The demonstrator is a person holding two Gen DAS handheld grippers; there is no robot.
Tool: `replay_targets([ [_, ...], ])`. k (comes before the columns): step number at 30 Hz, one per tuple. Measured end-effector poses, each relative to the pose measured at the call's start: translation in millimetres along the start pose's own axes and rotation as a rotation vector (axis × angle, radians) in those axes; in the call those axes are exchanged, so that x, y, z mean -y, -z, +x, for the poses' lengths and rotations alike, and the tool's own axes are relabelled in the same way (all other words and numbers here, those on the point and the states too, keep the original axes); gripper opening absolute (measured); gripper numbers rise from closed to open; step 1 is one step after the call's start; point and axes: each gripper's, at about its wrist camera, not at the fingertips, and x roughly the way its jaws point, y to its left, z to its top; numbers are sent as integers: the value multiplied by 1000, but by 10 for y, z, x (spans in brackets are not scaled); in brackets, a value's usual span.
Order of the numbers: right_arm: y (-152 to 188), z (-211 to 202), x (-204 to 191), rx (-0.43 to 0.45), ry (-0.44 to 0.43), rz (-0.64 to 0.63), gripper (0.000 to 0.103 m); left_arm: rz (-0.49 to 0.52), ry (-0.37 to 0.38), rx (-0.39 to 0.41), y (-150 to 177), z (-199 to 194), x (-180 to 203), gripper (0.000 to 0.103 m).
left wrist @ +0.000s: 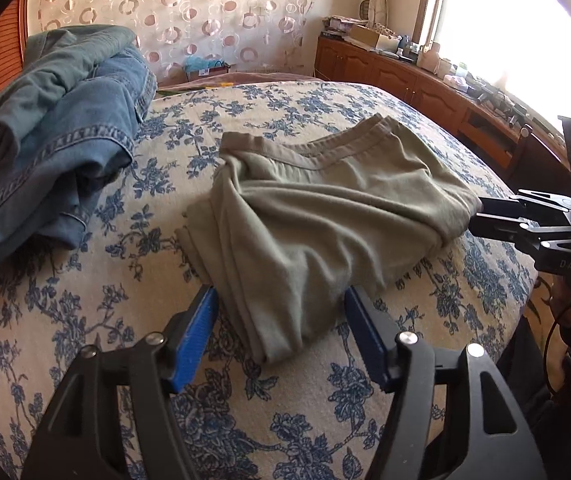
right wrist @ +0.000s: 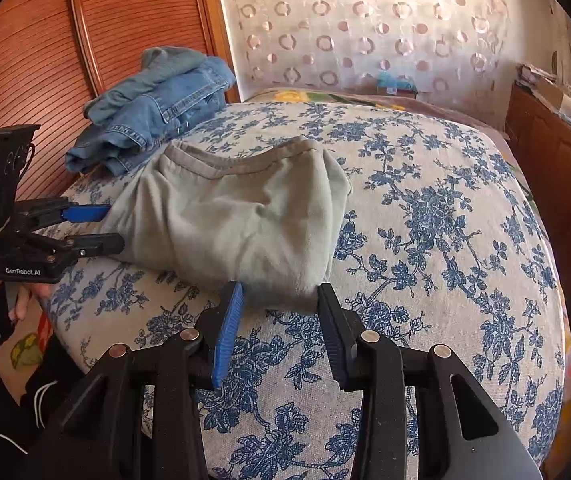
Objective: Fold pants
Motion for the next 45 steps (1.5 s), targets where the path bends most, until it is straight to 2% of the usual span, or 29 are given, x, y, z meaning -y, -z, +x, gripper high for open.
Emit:
replay_targets([
  [5, 17, 5, -4, 1, -2, 5, 38, 7, -49, 8, 78, -27, 48, 65],
  [12, 33, 62, -15, -6, 5, 4, 38, 9, -43, 3, 127, -5, 95, 65],
  [17, 6, 48, 36, 2, -8, 11, 15, 30, -65, 4, 134, 8, 134, 60],
  [20, -18, -3, 66, 12, -19, 12, 8, 37, -73, 5, 137, 9, 145, 59],
  [25, -72, -104, 118, 32, -13, 21, 1, 39, -78, 15, 135, 18, 138, 57],
  [27, -82, -151, 164, 46, 31, 27, 0, 42, -80, 17, 139, 19, 139, 57],
  [33, -47, -202, 287, 52, 31, 50, 0, 34, -77, 20, 144, 16, 138, 56],
  [37, -62, -239, 194, 63, 32, 34, 0, 13, -58, 35, 137, -41, 126, 48],
  [41, -73, -273, 102, 83, -4, 25, 22, 15, -56, 71, 123, -167, 134, 44],
  [45, -74, -198, -8, 61, -2, -8, 33, 26, -51, 62, 127, -167, 147, 44],
])
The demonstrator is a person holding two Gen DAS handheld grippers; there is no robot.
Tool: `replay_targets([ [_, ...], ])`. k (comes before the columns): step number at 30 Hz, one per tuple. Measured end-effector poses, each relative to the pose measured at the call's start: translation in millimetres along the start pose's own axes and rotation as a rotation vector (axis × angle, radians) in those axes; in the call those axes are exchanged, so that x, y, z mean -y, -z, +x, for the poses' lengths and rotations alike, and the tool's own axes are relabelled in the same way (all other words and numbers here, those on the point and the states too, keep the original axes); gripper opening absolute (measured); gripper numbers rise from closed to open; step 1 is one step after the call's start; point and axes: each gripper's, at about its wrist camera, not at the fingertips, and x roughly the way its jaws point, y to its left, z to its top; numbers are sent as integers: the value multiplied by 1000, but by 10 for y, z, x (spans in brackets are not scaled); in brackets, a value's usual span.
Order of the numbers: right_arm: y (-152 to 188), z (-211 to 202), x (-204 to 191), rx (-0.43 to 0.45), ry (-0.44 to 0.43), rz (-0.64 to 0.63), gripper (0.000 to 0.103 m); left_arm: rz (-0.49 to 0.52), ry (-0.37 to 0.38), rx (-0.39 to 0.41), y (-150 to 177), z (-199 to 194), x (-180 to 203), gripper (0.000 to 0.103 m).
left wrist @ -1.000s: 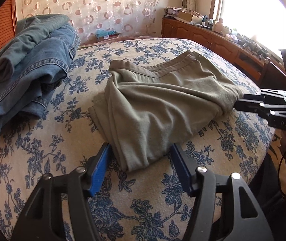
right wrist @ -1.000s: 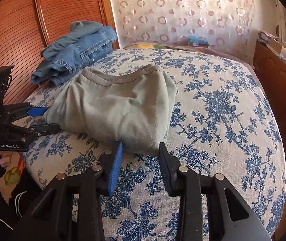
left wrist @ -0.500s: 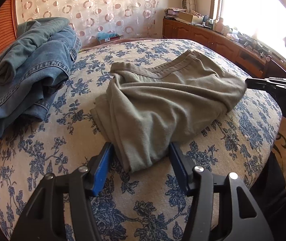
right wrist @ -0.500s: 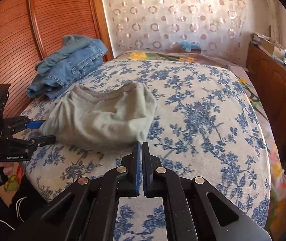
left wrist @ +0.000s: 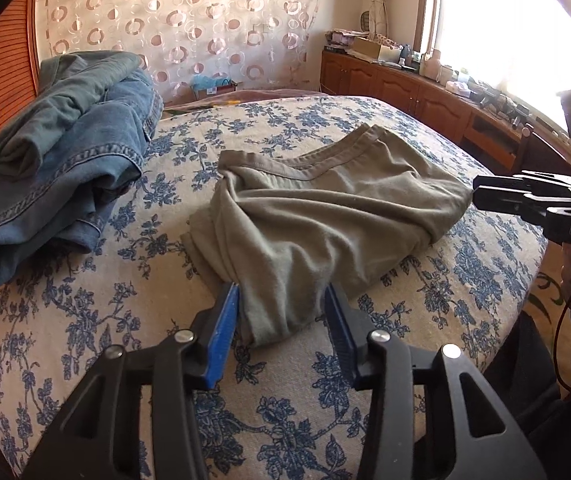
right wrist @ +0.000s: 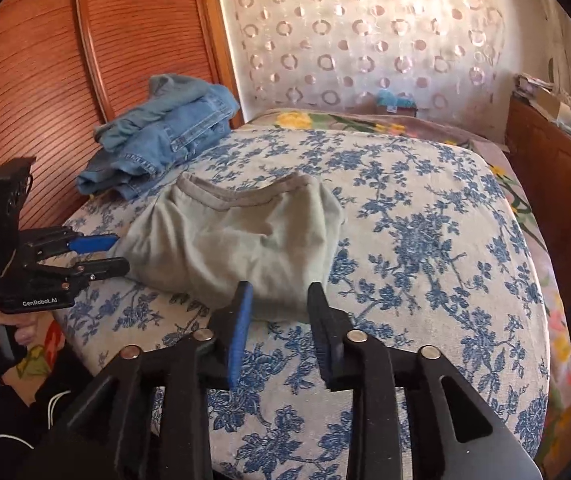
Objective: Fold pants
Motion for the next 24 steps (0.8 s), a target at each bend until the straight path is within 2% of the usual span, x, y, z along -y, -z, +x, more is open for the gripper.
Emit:
replay_targets([
  [4, 21, 172, 62, -57, 3, 22, 33, -11, -2, -32, 12, 124, -32, 43],
  [10, 33, 261, 195, -85, -43, 83, 34, -14, 22, -22, 14, 122, -50, 25],
  [11, 27, 263, 203, -86, -59, 89, 28, -11, 23, -21, 21, 118, -49, 18],
  [13, 14, 259, 185, -87, -85, 84, 10, -5, 28, -14, 24, 98, -44, 9],
  [14, 4, 229, 175, -74, -80, 79, 8, -9, 20, -7, 23, 76, -59, 7],
  [17, -40, 117, 198, -39, -52, 88, 6, -32, 24, -1, 52, 10, -165, 6],
  [24, 39, 141, 112, -81, -73, 57, 6, -39, 44, -20, 140, -72, -189, 6],
])
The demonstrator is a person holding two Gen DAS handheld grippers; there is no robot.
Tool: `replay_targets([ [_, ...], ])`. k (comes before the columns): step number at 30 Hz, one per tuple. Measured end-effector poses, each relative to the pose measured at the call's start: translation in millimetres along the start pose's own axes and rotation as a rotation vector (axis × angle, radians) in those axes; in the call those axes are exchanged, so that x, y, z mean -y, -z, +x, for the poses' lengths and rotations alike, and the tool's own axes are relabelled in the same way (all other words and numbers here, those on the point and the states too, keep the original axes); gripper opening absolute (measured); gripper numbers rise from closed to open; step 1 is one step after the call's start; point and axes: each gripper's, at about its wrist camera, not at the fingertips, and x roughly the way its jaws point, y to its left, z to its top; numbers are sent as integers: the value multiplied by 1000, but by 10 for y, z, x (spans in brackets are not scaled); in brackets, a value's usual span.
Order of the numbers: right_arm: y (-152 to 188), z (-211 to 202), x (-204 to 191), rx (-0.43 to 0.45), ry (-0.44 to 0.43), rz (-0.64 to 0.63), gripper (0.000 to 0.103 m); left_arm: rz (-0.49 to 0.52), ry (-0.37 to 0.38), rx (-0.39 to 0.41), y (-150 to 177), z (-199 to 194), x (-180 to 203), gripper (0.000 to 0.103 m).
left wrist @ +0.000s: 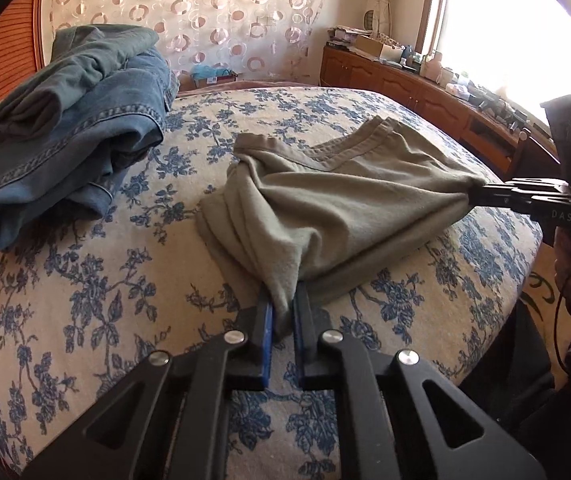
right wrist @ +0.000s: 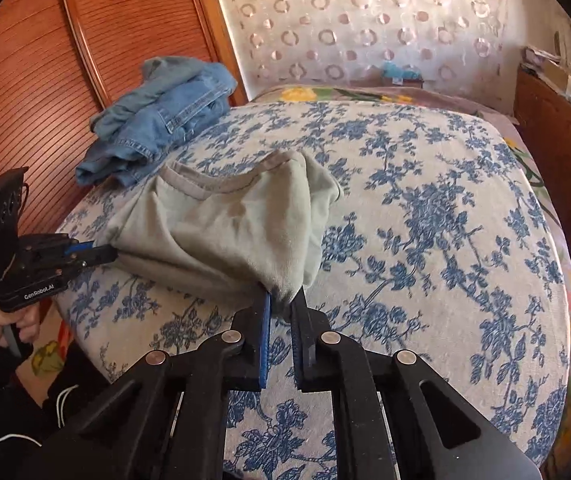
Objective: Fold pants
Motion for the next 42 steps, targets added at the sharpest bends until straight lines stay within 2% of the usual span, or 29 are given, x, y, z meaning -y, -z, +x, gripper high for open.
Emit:
replay_targets([
  [3, 18, -8, -51, -8, 12, -15, 11, -3, 19, 5, -24, -60, 37, 10],
  [4, 12, -21, -60, -6, 17, -18, 16, -1, 12, 8, -42, -86, 49, 12],
  [6, -7, -84, -66, 9, 25, -22, 18, 3, 3, 14, -85, -132, 62, 17],
  [8, -48, -180, -63, 39, 35, -22, 29, 7, -5, 26, -131, -177, 66, 28],
  [9, -70, -209, -59, 51, 36, -21, 31, 6, -3, 33, -152, -198, 63, 31],
  [11, -136, -272, -38, 80, 38, -18, 34, 1, 5, 47, -199, -240, 45, 42],
  [18, -486, -73, 42, 87, 38, -45, 39, 12, -31, 67, -484, -84, -34, 43],
  [23, -684, 245, 112, 52, 32, -60, 40, 20, -40, 40, -698, 202, -97, 43],
  [30, -824, 464, 134, 18, -32, -93, 39, 5, -15, -3, -897, 524, -194, 43],
  [31, -836, 490, 129, 11, -41, -103, 36, 7, -14, -5, -919, 550, -200, 43],
  [34, -882, 581, 120, -13, -70, -139, 5, 9, -21, -9, -963, 611, -218, 43],
  [38, -974, 558, 229, 74, -67, -87, 3, 0, -48, -19, -978, 677, -285, 43],
  [42, -1014, 715, 291, 53, -25, -66, 3, -20, -47, -19, -973, 697, -331, 43],
])
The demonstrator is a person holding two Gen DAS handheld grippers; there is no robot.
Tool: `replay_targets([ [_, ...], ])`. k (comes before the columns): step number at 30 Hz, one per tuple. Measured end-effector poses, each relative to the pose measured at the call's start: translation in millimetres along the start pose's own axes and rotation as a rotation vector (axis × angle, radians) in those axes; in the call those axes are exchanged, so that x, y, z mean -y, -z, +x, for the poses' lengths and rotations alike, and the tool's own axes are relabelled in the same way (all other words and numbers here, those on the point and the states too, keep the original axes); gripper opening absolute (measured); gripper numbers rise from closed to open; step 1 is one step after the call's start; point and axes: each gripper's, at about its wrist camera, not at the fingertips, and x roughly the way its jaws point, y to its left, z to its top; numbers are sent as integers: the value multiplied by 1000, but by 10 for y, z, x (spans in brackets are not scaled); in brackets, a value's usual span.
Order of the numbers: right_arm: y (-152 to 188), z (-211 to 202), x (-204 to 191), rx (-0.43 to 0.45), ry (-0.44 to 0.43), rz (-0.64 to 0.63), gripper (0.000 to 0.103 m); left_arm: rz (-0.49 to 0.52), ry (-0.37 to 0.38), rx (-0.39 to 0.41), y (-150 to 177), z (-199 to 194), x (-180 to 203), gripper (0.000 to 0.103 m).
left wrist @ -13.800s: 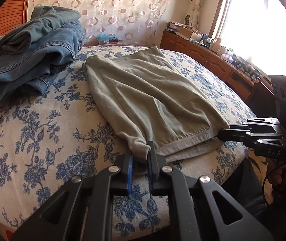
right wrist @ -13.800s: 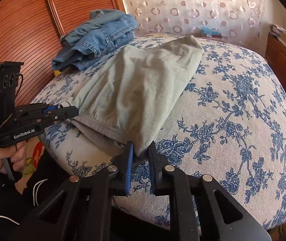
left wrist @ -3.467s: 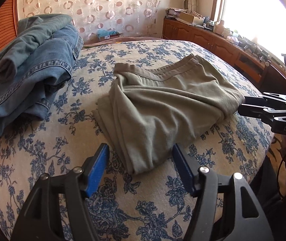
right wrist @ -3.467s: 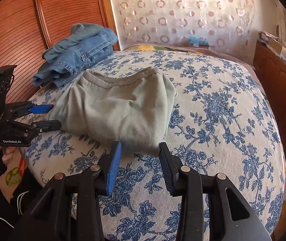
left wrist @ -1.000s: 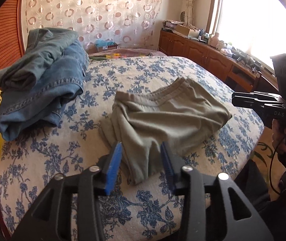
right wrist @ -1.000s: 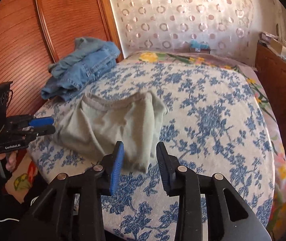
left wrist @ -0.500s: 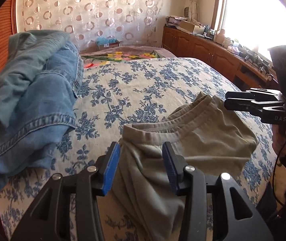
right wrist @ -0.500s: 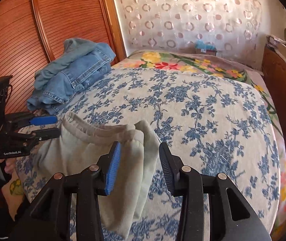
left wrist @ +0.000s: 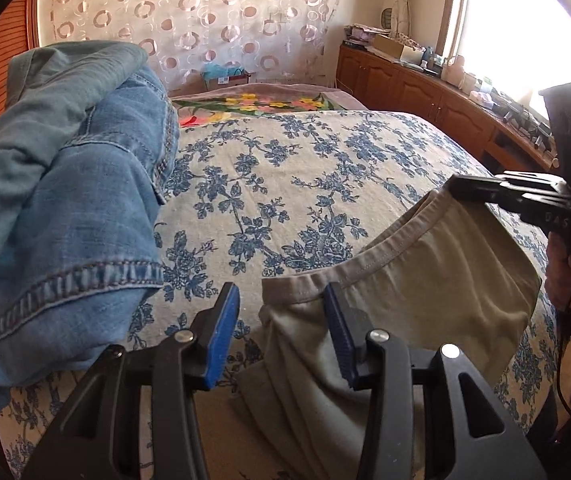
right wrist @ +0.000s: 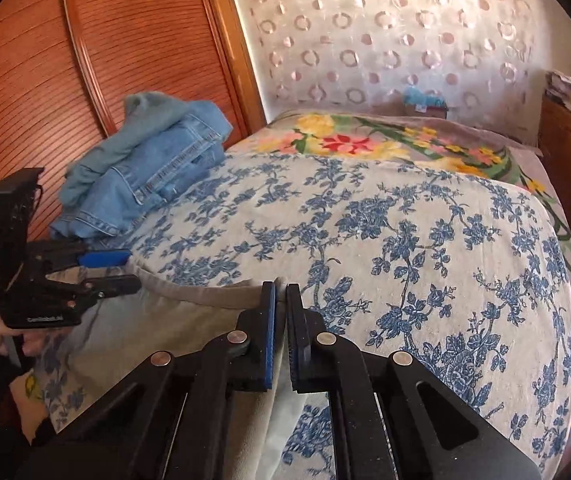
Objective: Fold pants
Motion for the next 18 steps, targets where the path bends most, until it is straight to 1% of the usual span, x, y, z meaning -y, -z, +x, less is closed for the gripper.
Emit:
replay_targets([
  [6, -7, 113, 61, -34, 2, 1, 3, 9, 26, 14, 6, -77, 43, 43],
  [9, -2, 103, 73, -51, 6, 0, 4, 22, 18, 15, 13, -87, 77, 41],
  [10, 3, 81, 75, -52, 9, 3, 11, 29, 8, 8, 26, -75, 86, 34],
  [11, 9, 48, 79, -49, 9, 11, 18, 33, -3, 3, 26, -57, 87, 31],
  [12, 17, 4, 87, -45, 3, 21, 21, 35, -11, -1, 31, -38, 83, 31],
  [13, 33, -59, 94, -41, -7, 32, 26, 36, -10, -7, 30, -14, 77, 29],
  [14, 47, -105, 87, -40, -13, 37, 29, 38, -10, -9, 29, -2, 76, 24],
  [17, 108, -233, 38, -43, -16, 36, 33, 48, -41, -8, 6, 38, 57, 15],
  [18, 135, -258, 14, -49, -16, 31, 33, 47, -51, -6, -3, 45, 45, 13],
])
